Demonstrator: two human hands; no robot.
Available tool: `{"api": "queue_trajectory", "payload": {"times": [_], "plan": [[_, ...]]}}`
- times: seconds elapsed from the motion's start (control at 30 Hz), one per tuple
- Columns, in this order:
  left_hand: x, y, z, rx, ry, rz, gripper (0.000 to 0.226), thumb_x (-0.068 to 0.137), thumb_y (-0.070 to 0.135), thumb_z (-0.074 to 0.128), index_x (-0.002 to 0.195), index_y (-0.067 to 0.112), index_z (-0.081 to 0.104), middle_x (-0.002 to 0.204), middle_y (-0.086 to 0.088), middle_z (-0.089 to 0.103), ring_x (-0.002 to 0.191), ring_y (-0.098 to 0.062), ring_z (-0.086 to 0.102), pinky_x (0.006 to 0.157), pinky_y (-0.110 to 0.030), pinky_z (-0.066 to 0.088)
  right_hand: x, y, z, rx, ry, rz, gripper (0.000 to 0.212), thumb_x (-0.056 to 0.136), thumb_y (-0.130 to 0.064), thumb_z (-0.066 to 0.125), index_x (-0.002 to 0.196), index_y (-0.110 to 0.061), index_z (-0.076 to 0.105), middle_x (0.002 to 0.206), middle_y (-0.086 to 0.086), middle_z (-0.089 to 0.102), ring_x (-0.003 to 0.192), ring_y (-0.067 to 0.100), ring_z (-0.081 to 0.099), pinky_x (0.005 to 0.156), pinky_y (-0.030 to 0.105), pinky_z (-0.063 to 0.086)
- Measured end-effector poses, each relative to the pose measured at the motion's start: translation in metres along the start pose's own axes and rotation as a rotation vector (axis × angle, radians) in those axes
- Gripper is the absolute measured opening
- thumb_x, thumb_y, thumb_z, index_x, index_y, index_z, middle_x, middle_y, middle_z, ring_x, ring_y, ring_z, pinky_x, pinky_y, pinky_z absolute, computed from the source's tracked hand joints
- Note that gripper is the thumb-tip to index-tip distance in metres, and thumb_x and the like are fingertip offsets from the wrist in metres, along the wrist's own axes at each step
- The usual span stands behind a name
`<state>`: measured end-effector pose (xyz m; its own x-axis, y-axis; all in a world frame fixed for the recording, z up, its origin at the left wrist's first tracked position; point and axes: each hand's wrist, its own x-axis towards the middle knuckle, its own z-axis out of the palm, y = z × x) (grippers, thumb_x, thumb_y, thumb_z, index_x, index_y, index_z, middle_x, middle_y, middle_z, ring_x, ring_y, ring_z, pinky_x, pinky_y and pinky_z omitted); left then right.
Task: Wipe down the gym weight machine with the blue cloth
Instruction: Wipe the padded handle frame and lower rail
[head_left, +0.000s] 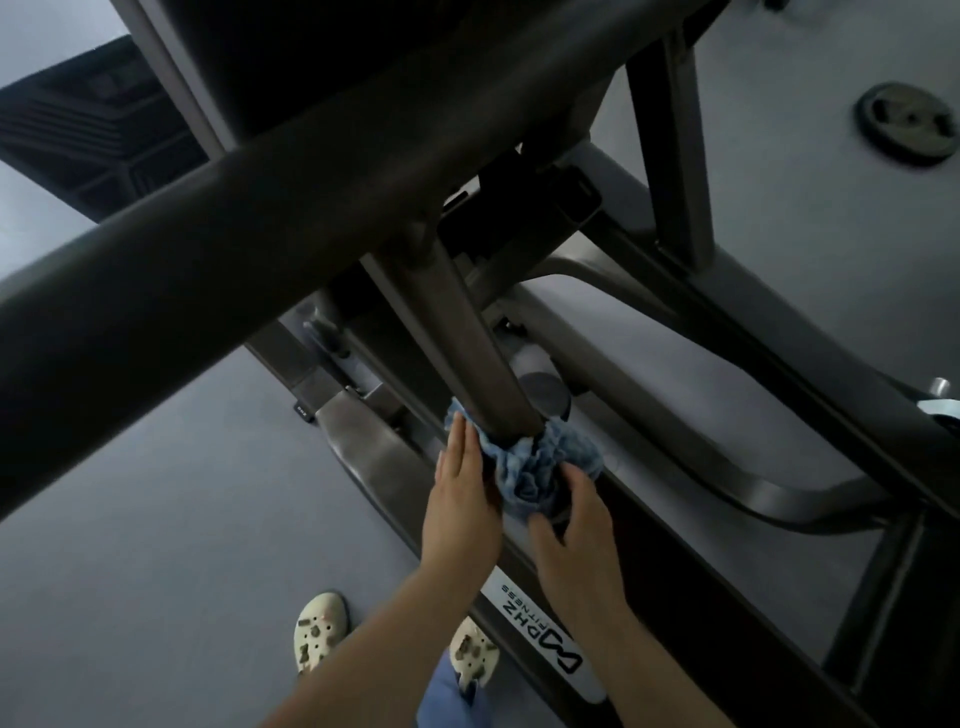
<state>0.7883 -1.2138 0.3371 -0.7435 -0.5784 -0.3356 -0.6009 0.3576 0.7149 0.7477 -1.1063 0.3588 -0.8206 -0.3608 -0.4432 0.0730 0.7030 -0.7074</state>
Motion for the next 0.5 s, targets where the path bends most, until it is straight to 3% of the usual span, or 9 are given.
{"api": "queue_trajectory", "payload": {"times": [0.07, 0.17, 0.2, 0.3, 0.37, 0.43, 0.5], "plan": [[0.000, 0.001, 0.005, 0.003, 0.020, -0.025, 0.076, 0.095, 0.017, 0.049, 0.149, 0.026, -0.003, 0.155, 0.016, -0.013, 0.144, -0.011, 0.009, 0.112, -0.022, 0.024, 0.006, -0.003, -0.001, 0.053, -0.002, -0.010, 0.055, 0.090, -0.013, 0.049, 0.143, -0.017, 0.035, 0.144, 0.002, 0.039, 0.131, 0.014, 0.037, 0.108, 0.038, 0.037], [-0.012, 0.022, 0.020, -0.114, 0.062, -0.066, 0.078, 0.095, 0.018, 0.052, 0.150, 0.020, -0.002, 0.155, 0.013, -0.015, 0.135, 0.005, 0.007, 0.100, -0.001, 0.009, 0.012, -0.001, -0.010, -0.003, -0.055, -0.018, 0.053, 0.095, -0.017, 0.039, 0.147, -0.020, 0.030, 0.150, 0.000, 0.033, 0.137, 0.013, 0.031, 0.112, 0.039, 0.032], [-0.018, 0.028, 0.027, -0.139, 0.058, -0.076, 0.078, 0.094, 0.017, 0.052, 0.150, 0.018, -0.001, 0.156, 0.011, -0.012, 0.137, 0.001, 0.007, 0.104, -0.003, 0.011, 0.014, 0.001, -0.013, -0.049, -0.075, -0.014, 0.052, 0.097, -0.018, 0.036, 0.148, -0.021, 0.028, 0.152, 0.000, 0.028, 0.139, 0.013, 0.027, 0.114, 0.038, 0.028], [-0.034, 0.032, 0.045, -0.138, 0.002, -0.135, 0.071, 0.094, 0.018, 0.047, 0.150, 0.016, 0.004, 0.156, 0.004, -0.006, 0.144, -0.021, 0.013, 0.114, -0.032, 0.020, 0.020, 0.006, -0.023, -0.290, -0.160, -0.059, 0.048, 0.102, -0.020, 0.024, 0.150, -0.022, 0.019, 0.158, -0.004, 0.015, 0.145, 0.012, 0.008, 0.119, 0.033, 0.010], [-0.039, 0.027, 0.053, 0.055, -0.011, -0.077, 0.065, 0.095, 0.025, 0.040, 0.151, 0.013, 0.009, 0.157, -0.003, 0.005, 0.143, -0.023, 0.015, 0.116, -0.033, 0.022, 0.026, 0.010, -0.027, -0.403, -0.208, -0.071, 0.047, 0.103, -0.023, 0.017, 0.150, -0.023, 0.015, 0.158, -0.008, 0.007, 0.146, 0.011, -0.001, 0.120, 0.034, 0.002], [-0.039, 0.022, 0.057, 0.265, -0.002, 0.074, 0.066, 0.085, 0.035, 0.055, 0.144, 0.012, 0.036, 0.146, -0.009, 0.034, 0.136, -0.021, 0.029, 0.112, -0.035, 0.033, 0.033, 0.013, -0.030, -0.494, -0.229, -0.091, 0.050, 0.101, -0.031, 0.010, 0.150, -0.023, 0.013, 0.158, -0.009, 0.003, 0.146, 0.013, -0.003, 0.119, 0.038, -0.001], [-0.038, 0.021, 0.056, 0.311, 0.025, 0.129, 0.068, 0.064, 0.037, 0.077, 0.125, 0.016, 0.059, 0.127, -0.007, 0.053, 0.118, -0.021, 0.048, 0.099, -0.034, 0.044, 0.042, 0.012, -0.032, -0.491, -0.240, -0.104, 0.050, 0.101, -0.032, 0.010, 0.150, -0.023, 0.014, 0.158, -0.008, 0.002, 0.146, 0.015, -0.004, 0.119, 0.042, -0.001]]}}
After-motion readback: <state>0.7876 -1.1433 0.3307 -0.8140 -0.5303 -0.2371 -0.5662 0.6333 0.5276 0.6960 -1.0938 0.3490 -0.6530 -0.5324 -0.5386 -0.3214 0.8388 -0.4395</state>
